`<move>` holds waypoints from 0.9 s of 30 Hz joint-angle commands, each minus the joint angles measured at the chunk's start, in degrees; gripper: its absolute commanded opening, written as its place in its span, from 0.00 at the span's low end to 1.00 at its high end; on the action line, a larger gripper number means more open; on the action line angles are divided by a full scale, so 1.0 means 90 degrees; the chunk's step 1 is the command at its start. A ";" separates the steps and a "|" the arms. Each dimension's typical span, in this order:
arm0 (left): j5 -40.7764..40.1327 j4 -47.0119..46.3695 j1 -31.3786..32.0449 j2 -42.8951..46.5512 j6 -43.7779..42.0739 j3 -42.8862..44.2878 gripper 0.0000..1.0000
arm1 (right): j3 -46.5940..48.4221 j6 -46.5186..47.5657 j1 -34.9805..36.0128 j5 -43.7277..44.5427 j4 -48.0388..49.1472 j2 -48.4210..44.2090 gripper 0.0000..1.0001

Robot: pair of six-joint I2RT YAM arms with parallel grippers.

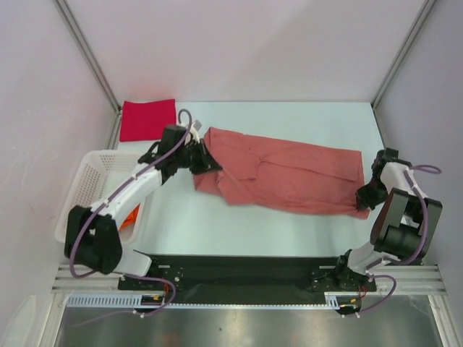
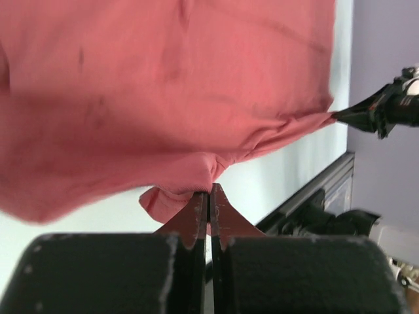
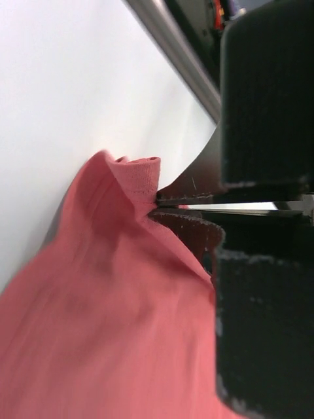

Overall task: Fold and stack the t-shirts
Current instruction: Fold the tshirt

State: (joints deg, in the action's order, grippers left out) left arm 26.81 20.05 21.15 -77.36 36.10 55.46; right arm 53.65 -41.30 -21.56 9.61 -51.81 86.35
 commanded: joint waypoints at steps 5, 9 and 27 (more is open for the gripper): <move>-0.0342 -0.0344 -0.0064 -0.1549 0.0149 0.2205 0.00 | 0.1429 0.0496 -0.0007 -0.0266 -0.0083 0.1020 0.00; -0.0323 -0.0334 -0.0181 -0.2262 0.0257 0.2948 0.00 | 0.1908 0.0594 0.0023 -0.0520 -0.0083 0.1528 0.00; -0.0469 -0.0022 -0.0699 -0.3884 0.0423 0.4804 0.00 | 0.3541 0.1005 0.0169 -0.0892 -0.0229 0.2895 0.00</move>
State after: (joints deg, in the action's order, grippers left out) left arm 23.64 19.64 16.19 -111.22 39.07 94.98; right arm 82.30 -33.76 -20.40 2.42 -52.93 111.26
